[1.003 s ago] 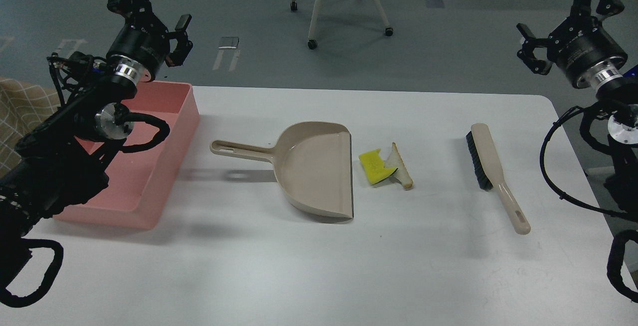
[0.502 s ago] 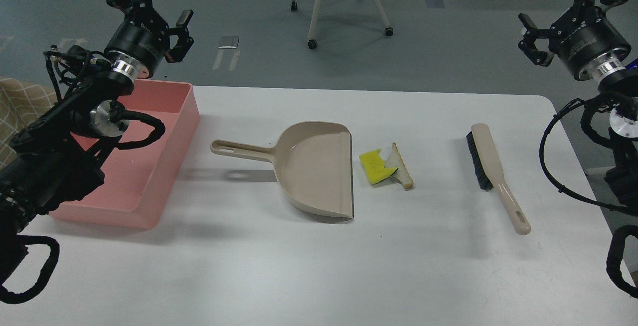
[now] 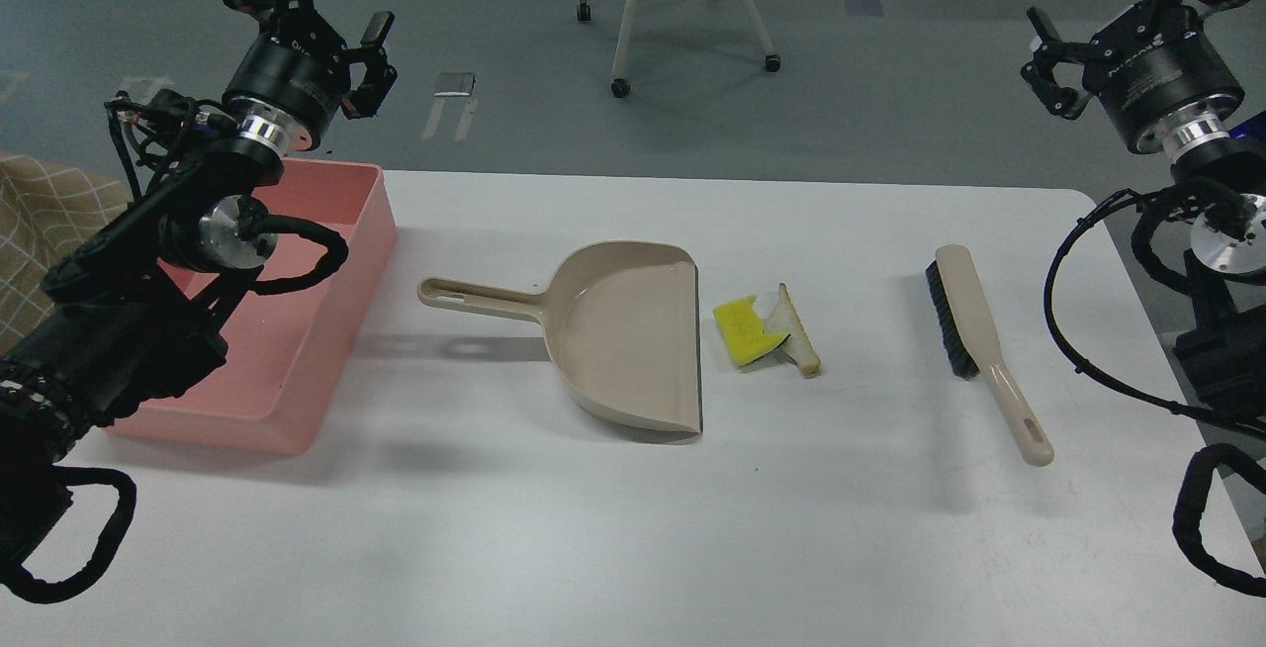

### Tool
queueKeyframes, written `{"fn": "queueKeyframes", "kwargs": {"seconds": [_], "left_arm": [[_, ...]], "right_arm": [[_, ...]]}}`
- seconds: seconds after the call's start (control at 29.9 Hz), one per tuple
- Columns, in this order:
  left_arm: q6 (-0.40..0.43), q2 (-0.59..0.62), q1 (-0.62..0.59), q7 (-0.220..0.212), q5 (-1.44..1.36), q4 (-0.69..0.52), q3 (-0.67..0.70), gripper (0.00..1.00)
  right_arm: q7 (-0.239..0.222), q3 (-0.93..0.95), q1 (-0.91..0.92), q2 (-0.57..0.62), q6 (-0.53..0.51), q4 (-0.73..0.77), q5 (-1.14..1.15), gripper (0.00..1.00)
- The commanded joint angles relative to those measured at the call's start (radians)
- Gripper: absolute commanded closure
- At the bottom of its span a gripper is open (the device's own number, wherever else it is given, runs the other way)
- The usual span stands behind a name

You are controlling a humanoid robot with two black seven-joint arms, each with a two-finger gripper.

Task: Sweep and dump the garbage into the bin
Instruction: 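Lower the left gripper from above the pink bin toward the table, then move the left gripper to the beige dustpan handle and grasp it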

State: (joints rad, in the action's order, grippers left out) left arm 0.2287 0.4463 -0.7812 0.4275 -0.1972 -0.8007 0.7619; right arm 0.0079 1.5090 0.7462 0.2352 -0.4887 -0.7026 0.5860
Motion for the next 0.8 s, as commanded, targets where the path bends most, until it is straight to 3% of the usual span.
{"fn": "queueKeyframes", "kwargs": {"seconds": [0.0,0.37,0.47,0.64,0.77], "left_arm": [[-0.025,0.031,0.066,0.017,-0.002,-0.107,0.005,0.02],[-0.023,0.319,0.449,0.027,-0.013,-0.65,0.105,0.02],[-0.02,0.356,0.528,0.027,-0.013,-0.707,0.112,0.02],[-0.023,0.367,0.798,0.027,-0.074,-0.856,0.181,0.02],[-0.054,0.321,0.862,0.022,-0.16,-0.867,0.204,0.02]], "right_arm": [[0.0,0.005,-0.077,0.024,0.0,-0.09,0.001,0.0],[-0.002,0.143,-0.37,0.047,0.0,-0.35,0.0,0.0],[-0.002,0.168,-0.412,0.047,0.0,-0.37,0.0,0.0],[-0.002,0.221,-0.484,0.047,0.0,-0.408,-0.002,0.0],[-0.002,0.243,-0.525,0.046,0.0,-0.437,-0.002,0.0]]}}
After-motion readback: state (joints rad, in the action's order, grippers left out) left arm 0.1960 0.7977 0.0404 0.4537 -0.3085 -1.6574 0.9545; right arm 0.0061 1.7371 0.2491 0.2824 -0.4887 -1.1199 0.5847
